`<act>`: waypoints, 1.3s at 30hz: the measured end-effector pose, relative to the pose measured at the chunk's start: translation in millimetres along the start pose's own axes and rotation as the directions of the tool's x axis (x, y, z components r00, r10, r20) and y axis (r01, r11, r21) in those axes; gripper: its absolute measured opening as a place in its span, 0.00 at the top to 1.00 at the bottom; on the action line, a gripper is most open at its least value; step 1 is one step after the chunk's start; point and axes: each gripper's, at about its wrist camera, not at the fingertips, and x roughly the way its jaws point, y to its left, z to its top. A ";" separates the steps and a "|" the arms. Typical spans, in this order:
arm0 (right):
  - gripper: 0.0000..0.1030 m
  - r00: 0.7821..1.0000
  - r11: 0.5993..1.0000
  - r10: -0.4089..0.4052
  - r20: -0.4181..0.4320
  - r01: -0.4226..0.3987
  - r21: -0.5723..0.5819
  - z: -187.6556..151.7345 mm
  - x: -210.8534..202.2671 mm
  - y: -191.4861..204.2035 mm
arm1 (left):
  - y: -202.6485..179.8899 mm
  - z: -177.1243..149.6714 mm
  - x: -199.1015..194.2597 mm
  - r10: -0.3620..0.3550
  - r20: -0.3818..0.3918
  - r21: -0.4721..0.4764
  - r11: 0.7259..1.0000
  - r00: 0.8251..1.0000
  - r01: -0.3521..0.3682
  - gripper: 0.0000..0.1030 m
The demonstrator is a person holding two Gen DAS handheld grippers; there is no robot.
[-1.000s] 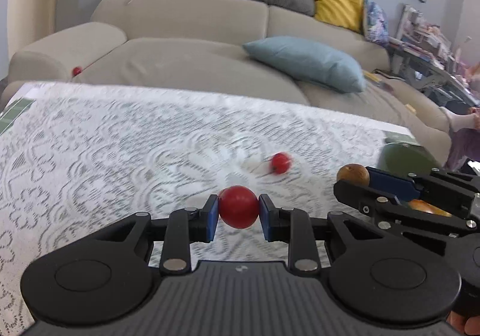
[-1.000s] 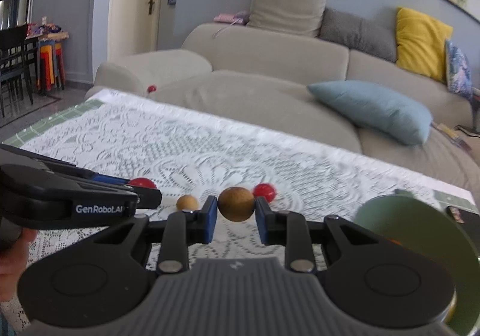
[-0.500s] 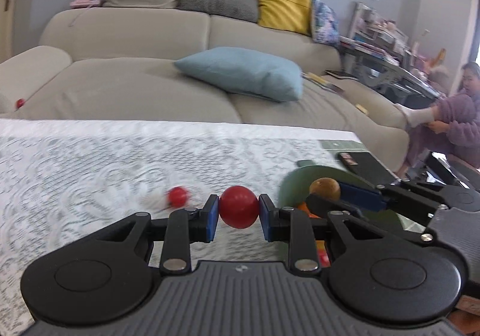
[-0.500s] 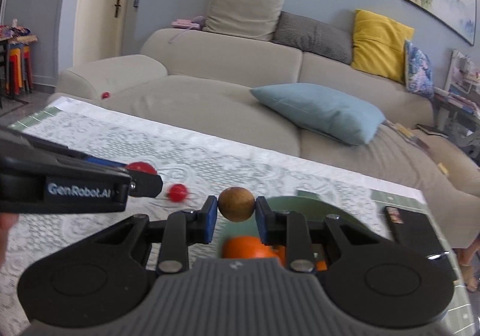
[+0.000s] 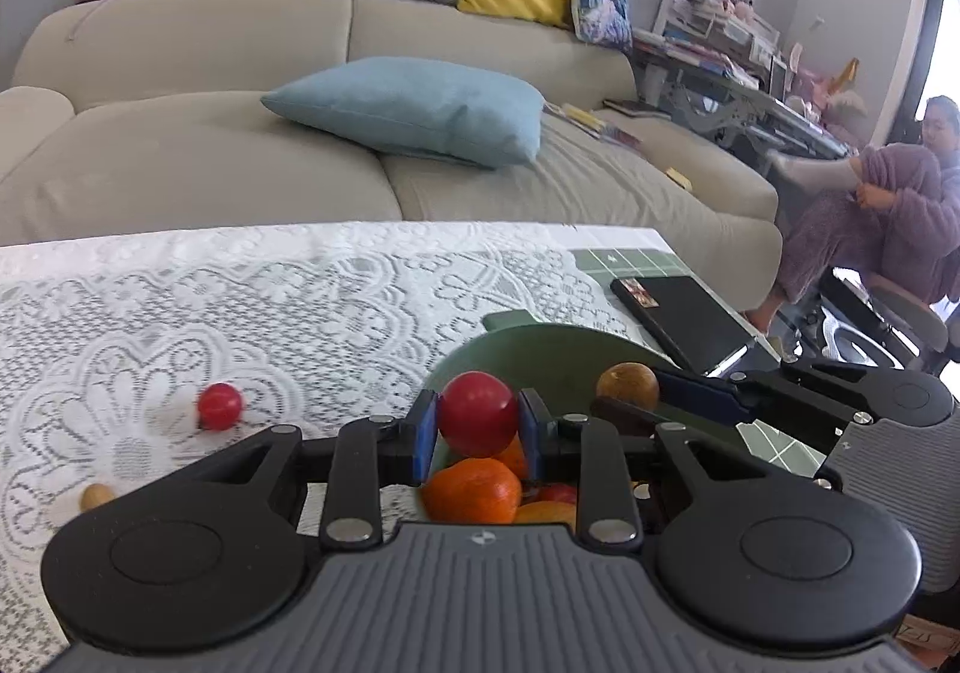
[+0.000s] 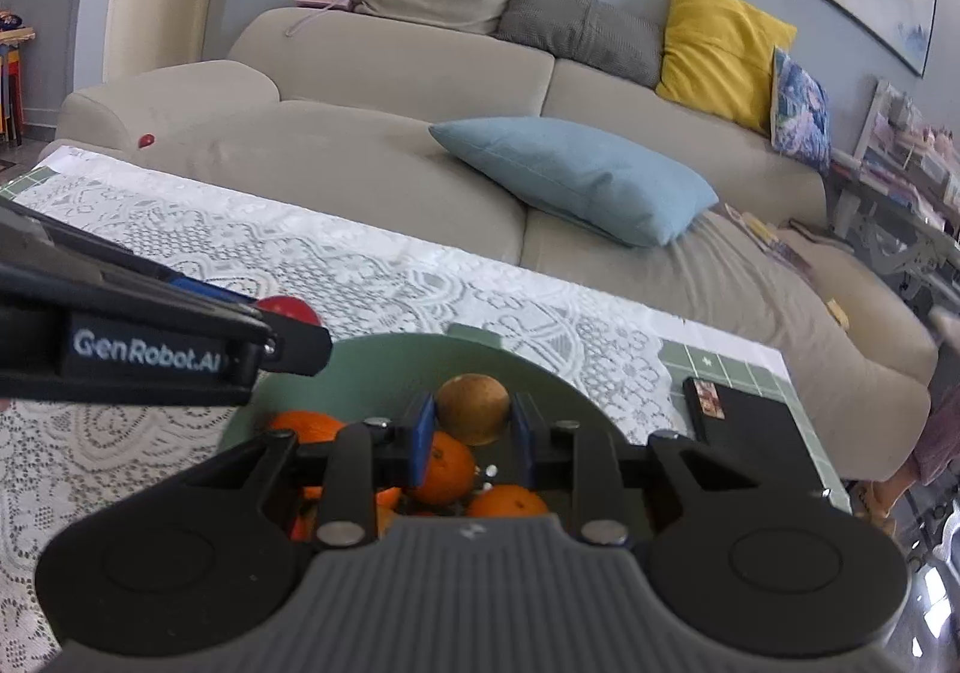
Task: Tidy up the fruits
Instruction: 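Carry the tomato and brown fruit over the green colander with both tools, then lower both fruits into the colander and open both tools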
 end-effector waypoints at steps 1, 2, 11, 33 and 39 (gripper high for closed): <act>0.77 1.000 1.000 0.002 -0.008 -0.002 0.006 -1.0 3.6 -3.7 | -1.7 0.6 4.4 -0.009 -0.009 0.002 1.000 1.000 0.009 0.70; 0.77 1.000 1.000 0.005 -0.016 -0.005 0.012 -2.1 6.7 -6.3 | -2.7 0.9 7.9 -0.018 -0.019 -0.001 1.000 1.000 0.018 0.69; 0.77 0.997 1.000 0.011 -0.074 -0.010 0.017 -7.3 31.2 -15.9 | -4.5 -1.4 40.3 -0.030 -0.070 -0.029 0.999 0.997 0.029 0.70; 0.77 0.988 0.999 0.045 -0.146 -0.045 0.004 -13.1 51.4 -7.9 | 1.3 -9.7 52.5 -0.054 -0.098 -0.038 0.998 0.994 0.050 0.64; 0.66 0.989 0.999 0.035 -0.144 -0.038 -0.017 -11.9 46.9 -4.4 | 3.1 -11.9 42.1 -0.072 -0.074 -0.057 0.996 0.995 0.068 0.47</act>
